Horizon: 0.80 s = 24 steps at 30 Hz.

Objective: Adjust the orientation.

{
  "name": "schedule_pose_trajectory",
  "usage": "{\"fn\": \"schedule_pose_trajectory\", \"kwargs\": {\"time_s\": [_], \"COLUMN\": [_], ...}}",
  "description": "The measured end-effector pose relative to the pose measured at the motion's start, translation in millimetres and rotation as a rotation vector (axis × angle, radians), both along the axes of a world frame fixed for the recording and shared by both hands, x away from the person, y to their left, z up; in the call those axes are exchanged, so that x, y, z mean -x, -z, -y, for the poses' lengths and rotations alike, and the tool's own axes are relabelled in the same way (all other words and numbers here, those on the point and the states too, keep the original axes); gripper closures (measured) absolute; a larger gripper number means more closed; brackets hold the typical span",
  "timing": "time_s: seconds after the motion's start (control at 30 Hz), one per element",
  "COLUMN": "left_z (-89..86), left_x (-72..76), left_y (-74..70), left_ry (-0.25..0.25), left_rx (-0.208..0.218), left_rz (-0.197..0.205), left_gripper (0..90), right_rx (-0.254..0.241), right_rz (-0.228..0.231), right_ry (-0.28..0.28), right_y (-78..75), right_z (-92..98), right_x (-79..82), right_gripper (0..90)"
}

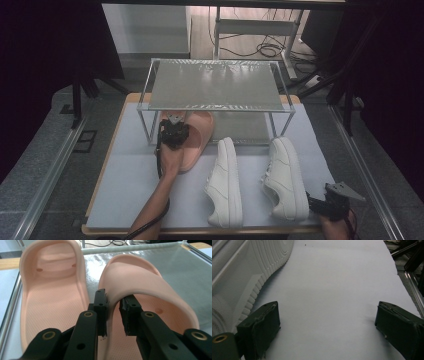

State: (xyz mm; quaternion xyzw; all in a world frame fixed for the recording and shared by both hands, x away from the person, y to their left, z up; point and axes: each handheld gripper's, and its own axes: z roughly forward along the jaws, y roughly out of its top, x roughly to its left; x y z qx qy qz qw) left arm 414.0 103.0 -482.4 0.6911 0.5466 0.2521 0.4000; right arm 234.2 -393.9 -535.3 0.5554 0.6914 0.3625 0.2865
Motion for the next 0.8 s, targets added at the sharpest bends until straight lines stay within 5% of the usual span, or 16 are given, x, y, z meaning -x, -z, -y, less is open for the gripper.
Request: {"fn": "schedule_pose_trajectory", "kwargs": {"time_s": [0.23, 0.47, 0.8], "left_z": [-11.3, -29.6, -46.4], "left_x": [13.3, 36.0, 66.7], "left_y": [-12.6, -20.8, -14.8], "left_ry": [0.042, 0.134, 0.221], "left_rx": [-0.026, 0.008, 0.042], "left_rz": [0.013, -0.014, -0.047], "left_gripper": [66.8, 65.8, 66.0], "right_rx": [0.0, 0.0, 0.001], "right_rz": [0.0, 0.0, 0.0], "right_ry": [0.0, 0.0, 0.0], "right_y": [0.0, 0.0, 0.0], "right_z": [0.0, 0.0, 0.0], "right_x": [0.0, 0.0, 0.0], "right_gripper": [6.0, 6.0, 6.0]}}
